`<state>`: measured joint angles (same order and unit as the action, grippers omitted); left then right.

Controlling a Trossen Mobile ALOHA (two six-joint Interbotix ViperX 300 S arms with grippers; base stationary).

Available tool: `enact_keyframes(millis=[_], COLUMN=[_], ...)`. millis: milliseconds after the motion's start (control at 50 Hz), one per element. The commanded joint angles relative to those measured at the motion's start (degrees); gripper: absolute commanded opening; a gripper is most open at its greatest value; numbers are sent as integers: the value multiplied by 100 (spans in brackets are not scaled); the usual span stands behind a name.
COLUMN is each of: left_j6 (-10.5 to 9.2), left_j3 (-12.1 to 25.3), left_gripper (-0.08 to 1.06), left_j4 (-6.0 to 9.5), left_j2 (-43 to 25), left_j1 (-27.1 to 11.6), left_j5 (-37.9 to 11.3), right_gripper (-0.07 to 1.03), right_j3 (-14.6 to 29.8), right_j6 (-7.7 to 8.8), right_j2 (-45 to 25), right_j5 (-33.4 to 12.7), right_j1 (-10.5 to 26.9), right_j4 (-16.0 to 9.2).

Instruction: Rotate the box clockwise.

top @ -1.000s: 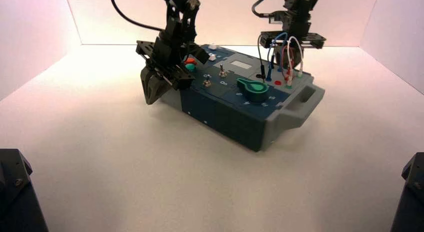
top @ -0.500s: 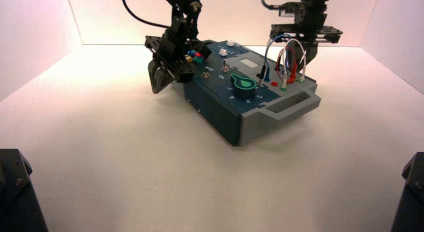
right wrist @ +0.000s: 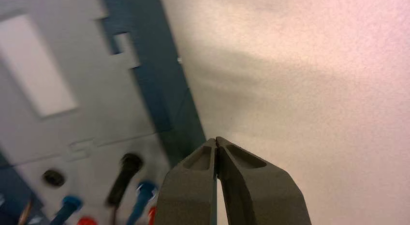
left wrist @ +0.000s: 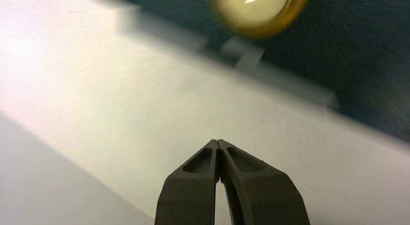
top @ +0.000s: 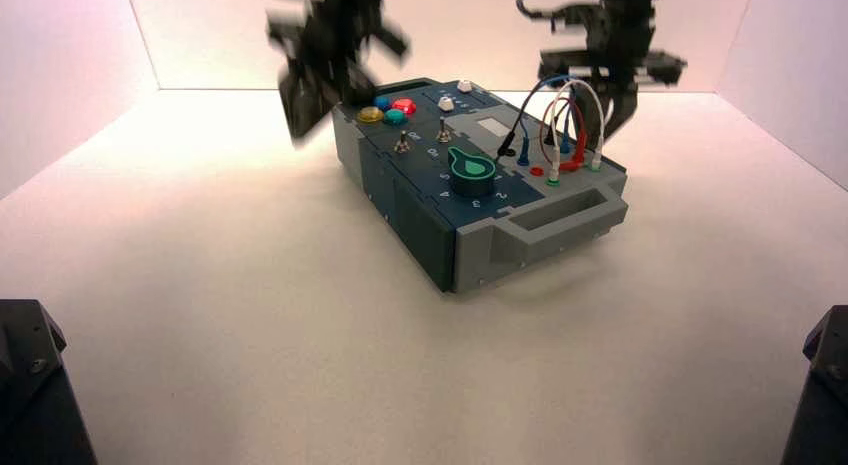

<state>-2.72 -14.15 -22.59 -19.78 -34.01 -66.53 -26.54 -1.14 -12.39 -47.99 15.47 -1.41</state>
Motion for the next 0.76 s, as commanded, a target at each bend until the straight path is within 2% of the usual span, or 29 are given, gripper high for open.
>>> enact_keyframes(millis=[20, 180, 300, 340, 360, 380, 400, 460, 560, 680, 760], left_j6=[-26, -9, -62, -88, -176, -202, -360, -448, -580, -615, -606], left_j3=[53, -44, -193, -229, -290, -316, -448, -598, -905, -1310, -1441], left_gripper=[-3, -3, -3, -3, -3, -3, -3, -3, -3, -3, -3], left_j4=[-18, -9, 88, 167, 308, 343, 580, 782, 993, 984, 958], left_j2=[826, 1274, 1661, 1767, 1951, 2004, 2329, 2584, 2936, 2997, 2962], left_j1=[-9, -35, -114, -114, -149, -149, -185, -193, -211, -211, -211], left_j5=[-237, -501, -422, -334, -149, -88, 272, 536, 861, 1011, 1081], right_gripper=[-2, -2, -2, -2, -2, -2, -2, -2, -2, -2, -2], right_j3=[299, 439, 334, 299, 211, 158, 44, -62, -229, -413, -492], right_j6=[9, 9, 35, 35, 26, 18, 9, -9, -53, -53, -62], right_j2=[571, 1020, 1354, 1406, 1547, 1608, 1758, 1872, 2021, 2021, 1995], right_j5=[-220, -747, -1178, -1204, -1204, -1187, -1116, -1011, -826, -747, -729], right_j1=[62, 132, 396, 475, 633, 721, 940, 1143, 1371, 1389, 1389], right_j4=[141, 141, 35, 18, -18, -35, -114, -202, -299, -360, -378])
